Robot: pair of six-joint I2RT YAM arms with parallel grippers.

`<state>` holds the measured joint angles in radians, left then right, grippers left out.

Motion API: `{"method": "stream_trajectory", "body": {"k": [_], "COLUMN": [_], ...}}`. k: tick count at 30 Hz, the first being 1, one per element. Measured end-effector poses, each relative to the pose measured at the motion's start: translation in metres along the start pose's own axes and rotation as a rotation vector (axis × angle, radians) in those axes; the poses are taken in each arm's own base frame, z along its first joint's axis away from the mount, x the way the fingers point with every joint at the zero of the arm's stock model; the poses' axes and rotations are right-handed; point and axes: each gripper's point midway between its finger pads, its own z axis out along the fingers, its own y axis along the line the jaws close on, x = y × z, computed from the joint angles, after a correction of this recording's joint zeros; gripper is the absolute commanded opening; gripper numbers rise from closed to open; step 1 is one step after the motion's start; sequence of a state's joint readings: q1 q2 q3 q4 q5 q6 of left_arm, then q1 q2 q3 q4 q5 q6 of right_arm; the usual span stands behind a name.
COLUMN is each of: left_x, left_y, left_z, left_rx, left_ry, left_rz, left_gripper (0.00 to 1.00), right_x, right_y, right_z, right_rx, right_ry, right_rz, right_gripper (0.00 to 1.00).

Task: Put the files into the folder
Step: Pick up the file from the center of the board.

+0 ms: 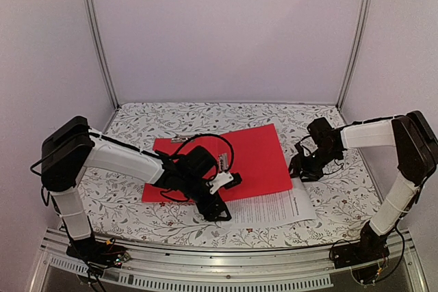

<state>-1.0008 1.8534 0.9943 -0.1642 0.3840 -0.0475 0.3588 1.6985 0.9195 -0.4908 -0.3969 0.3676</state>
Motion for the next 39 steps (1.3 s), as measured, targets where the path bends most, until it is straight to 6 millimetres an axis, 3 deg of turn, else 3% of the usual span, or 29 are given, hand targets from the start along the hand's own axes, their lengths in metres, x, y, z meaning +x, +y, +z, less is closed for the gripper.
{"method": "stream_trajectory", "body": {"k": [15,26,33,39], "left_x": [0.0,-0.001,0.002,-0.013], "left_y": [0.002,0.004,0.002,-0.005], "left_z": [0.001,0.001,-0.012,-0.031], "left_rx": [-0.038,-0.054,-0.07,-0.077], "left_ry": [0.006,0.005,-0.002,-0.062], "left_rz": [0.013,0.011,0.001,0.015], "left_gripper": [0.83,0.84,0.84,0.84], "right_x": [0.005,-0.006,-0.021,-0.023], "right_y": [0.005,0.02,0.019,0.015], "right_z": [-0.007,-0.046,-0.102,-0.135], "right_rx": [-0.027,0.0,0.128,0.223], "right_ry": [-0.006,-0.054,-0.162,-0.192], "right_rz": [-0.03,-0.101,-0.166,-0.216], "right_gripper": [0.0,0.0,0.0,0.0]}}
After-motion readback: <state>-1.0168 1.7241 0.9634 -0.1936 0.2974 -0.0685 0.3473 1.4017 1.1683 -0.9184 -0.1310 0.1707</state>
